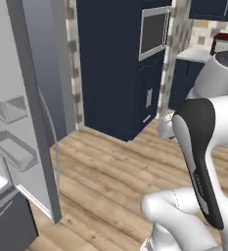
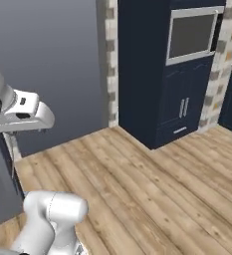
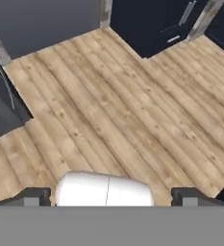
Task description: Place the liquor and beer on the top shelf of the fridge to keep them out of children's reach, and place the tangerine on lower shelves for easy access.
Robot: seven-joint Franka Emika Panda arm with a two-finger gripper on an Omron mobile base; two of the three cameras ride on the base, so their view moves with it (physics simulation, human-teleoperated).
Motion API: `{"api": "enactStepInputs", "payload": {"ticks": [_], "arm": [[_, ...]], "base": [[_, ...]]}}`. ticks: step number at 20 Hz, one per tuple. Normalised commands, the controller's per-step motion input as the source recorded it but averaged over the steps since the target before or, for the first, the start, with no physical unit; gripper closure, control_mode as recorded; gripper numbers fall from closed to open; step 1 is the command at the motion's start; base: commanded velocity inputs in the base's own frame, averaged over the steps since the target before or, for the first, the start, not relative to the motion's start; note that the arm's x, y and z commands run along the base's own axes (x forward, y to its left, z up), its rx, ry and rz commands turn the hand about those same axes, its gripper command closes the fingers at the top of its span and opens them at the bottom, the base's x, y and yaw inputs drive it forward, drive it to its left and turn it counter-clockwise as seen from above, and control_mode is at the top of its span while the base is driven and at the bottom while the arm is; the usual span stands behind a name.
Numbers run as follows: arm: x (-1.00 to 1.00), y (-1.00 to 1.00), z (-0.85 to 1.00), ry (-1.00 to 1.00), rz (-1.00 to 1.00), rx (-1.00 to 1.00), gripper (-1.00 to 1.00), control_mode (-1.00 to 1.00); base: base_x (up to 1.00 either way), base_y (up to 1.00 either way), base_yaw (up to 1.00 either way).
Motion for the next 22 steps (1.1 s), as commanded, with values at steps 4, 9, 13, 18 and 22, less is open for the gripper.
{"api": "enactStepInputs", "payload": {"ticks": [4, 9, 13, 18, 22], "arm": [[0.00, 0.00, 0.00, 0.00, 0.00, 0.00, -1.00, 1.00], [0.00, 0.00, 0.00, 0.00, 0.00, 0.00, -1.00, 1.00], [0.00, 0.00, 0.00, 0.00, 0.00, 0.00, -1.00, 1.00], [0.00, 0.00, 0.00, 0.00, 0.00, 0.00, -1.00, 1.00], [0.00, 0.00, 0.00, 0.00, 0.00, 0.00, -1.00, 1.00]], "base": [[0.33, -0.58, -0.65], [0.46, -0.39, -0.61], [0.56, -0.06, -0.52], [0.72, 0.04, -0.38], [0.89, 0.20, -0.31]]}}
